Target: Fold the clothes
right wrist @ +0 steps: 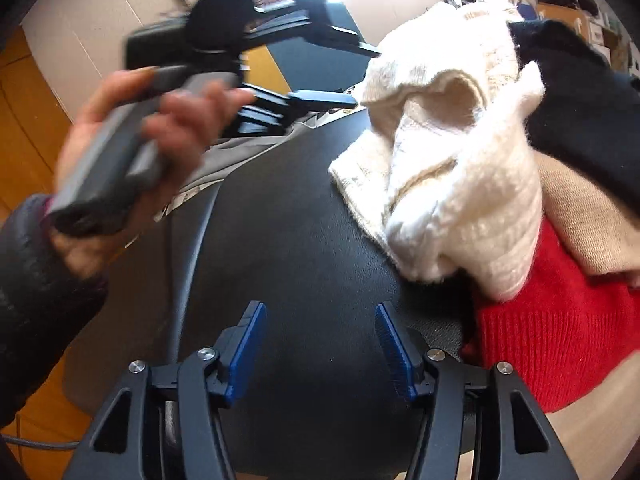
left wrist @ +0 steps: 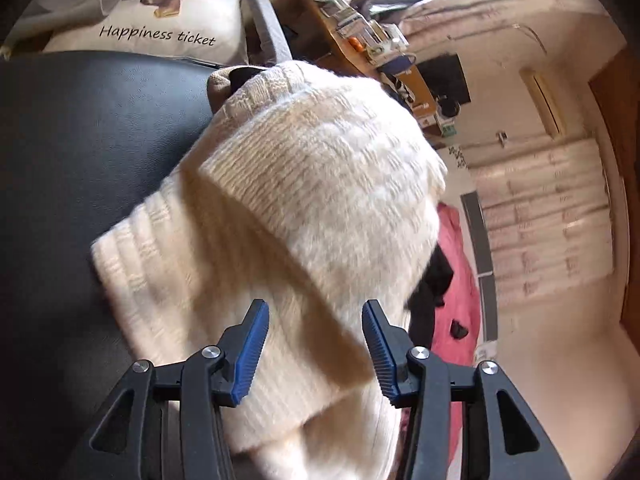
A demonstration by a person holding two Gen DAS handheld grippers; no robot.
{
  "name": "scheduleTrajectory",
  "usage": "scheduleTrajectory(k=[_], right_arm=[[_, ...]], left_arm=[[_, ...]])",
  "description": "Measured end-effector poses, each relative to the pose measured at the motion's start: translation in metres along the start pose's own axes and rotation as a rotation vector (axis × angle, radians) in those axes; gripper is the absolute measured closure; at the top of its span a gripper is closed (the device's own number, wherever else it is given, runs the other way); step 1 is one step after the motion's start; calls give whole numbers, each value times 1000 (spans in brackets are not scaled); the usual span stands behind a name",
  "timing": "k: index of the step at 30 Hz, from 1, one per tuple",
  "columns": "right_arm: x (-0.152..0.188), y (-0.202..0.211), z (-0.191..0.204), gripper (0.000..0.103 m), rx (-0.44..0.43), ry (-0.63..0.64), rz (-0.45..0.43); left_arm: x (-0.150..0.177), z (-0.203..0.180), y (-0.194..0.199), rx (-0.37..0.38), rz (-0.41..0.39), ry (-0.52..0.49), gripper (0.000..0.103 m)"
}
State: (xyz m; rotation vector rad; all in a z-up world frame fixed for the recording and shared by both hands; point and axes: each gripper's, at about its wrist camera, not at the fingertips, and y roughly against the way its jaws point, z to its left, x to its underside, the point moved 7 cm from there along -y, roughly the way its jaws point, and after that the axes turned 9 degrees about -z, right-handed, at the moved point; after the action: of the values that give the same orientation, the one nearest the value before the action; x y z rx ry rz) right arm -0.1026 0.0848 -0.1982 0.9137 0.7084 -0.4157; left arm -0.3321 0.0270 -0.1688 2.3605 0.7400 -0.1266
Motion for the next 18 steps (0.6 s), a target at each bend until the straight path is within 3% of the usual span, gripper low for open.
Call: scheduleTrajectory(k=[7, 9, 10, 12, 18], right_arm=[[-13, 6, -16, 43, 2, -45, -23], [-18, 9, -20, 41, 8, -51, -37], [-20, 10, -22, 39, 12, -53, -42], [-22, 10, -26, 38, 23, -53, -49], [-21, 3, -34, 38, 56, -60, -38]], left_arm=[[-17, 6, -49, 9, 12, 106, 50], [-21, 3, -55, 3, -1, 105, 54], [-22, 1, -57, -12, -17, 80, 60], [-24, -8, -55, -49, -57, 7, 93], [-29, -39, -24, -80, -169, -120, 96]])
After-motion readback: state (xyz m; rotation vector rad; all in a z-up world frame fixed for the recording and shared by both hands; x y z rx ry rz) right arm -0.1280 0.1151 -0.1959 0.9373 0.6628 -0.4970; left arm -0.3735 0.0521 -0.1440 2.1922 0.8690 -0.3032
